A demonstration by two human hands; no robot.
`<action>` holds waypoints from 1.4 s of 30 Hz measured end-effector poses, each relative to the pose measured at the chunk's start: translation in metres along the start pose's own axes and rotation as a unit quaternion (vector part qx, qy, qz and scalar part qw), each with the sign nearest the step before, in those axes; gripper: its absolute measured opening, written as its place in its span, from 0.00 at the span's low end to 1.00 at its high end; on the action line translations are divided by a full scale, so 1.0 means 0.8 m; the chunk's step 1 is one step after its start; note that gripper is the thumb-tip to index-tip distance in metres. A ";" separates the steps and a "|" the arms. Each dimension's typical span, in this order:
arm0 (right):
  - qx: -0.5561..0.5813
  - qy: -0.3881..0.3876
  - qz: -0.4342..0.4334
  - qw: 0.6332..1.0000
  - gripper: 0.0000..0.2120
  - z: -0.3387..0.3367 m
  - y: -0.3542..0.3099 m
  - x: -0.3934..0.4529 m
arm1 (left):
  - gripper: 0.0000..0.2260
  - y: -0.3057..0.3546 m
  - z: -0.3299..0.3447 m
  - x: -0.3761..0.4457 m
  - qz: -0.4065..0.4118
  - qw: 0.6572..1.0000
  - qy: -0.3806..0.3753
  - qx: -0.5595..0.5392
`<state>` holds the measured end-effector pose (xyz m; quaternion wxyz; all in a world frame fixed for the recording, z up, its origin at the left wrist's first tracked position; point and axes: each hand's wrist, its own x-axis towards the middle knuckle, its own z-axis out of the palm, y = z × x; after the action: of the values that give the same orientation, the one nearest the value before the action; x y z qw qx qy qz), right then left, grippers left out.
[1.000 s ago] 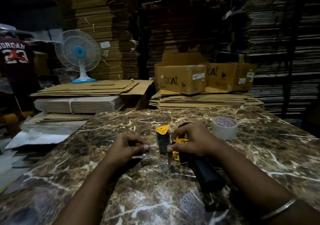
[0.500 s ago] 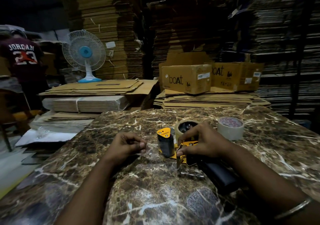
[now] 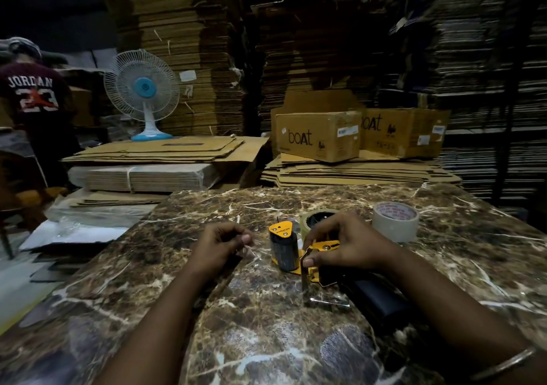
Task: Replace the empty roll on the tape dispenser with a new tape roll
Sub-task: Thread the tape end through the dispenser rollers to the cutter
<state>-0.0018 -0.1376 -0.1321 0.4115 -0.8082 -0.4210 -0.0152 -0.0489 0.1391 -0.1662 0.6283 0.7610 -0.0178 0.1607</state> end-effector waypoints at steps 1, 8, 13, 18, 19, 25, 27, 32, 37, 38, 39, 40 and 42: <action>0.000 -0.002 -0.004 1.000 0.18 -0.001 0.002 0.002 | 0.06 0.000 0.003 0.002 0.007 1.000 -0.002 0.003; -0.127 -0.066 0.020 0.990 0.51 -0.008 -0.008 0.017 | 0.06 -0.007 0.031 0.012 0.013 0.998 0.053 0.034; -0.212 -0.169 0.068 0.960 0.56 -0.006 -0.025 0.027 | 0.06 -0.007 0.030 0.016 0.003 0.998 0.057 0.019; -0.237 -0.202 0.083 0.947 0.53 -0.010 -0.034 0.032 | 0.06 -0.003 0.033 0.019 -0.020 0.999 0.027 0.001; -0.242 -0.200 0.081 0.946 0.52 -0.009 -0.035 0.034 | 0.07 -0.003 0.033 0.020 -0.026 0.999 0.019 -0.001; -0.242 -0.178 0.064 0.952 0.49 -0.008 -0.036 0.046 | 0.08 0.001 0.034 0.032 -0.015 1.000 -0.011 0.010; -0.237 -0.172 0.065 0.954 0.48 -0.008 -0.037 0.047 | 0.10 -0.001 0.031 0.038 -0.017 1.000 -0.021 -0.005; -0.235 -0.144 0.081 0.958 0.46 -0.007 -0.041 0.050 | 0.07 -0.008 0.027 0.042 -0.032 0.998 -0.045 -0.006; -0.240 -0.124 0.095 0.958 0.44 -0.006 -0.045 0.052 | 0.05 -0.004 0.024 0.044 0.031 0.998 -0.029 0.052; -0.245 -0.118 0.094 0.958 0.43 -0.005 -0.045 0.052 | 0.05 -0.002 0.025 0.043 0.038 0.998 -0.019 0.055; -0.248 -0.110 0.093 0.958 0.42 -0.003 -0.043 0.053 | 0.05 0.000 0.025 0.042 0.045 0.997 -0.013 0.064; -0.248 -0.101 0.092 0.959 0.40 -0.001 -0.042 0.054 | 0.07 -0.001 0.024 0.043 0.059 0.995 -0.010 0.079; -0.241 -0.085 0.091 0.962 0.35 0.003 -0.039 0.055 | 0.08 -0.003 0.021 0.044 0.078 0.990 -0.009 0.113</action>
<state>0.0046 -0.0969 -0.0971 0.1667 -0.9168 -0.3627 -0.0098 -0.0112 0.1293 -0.1622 0.5233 0.8249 -0.0643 0.2038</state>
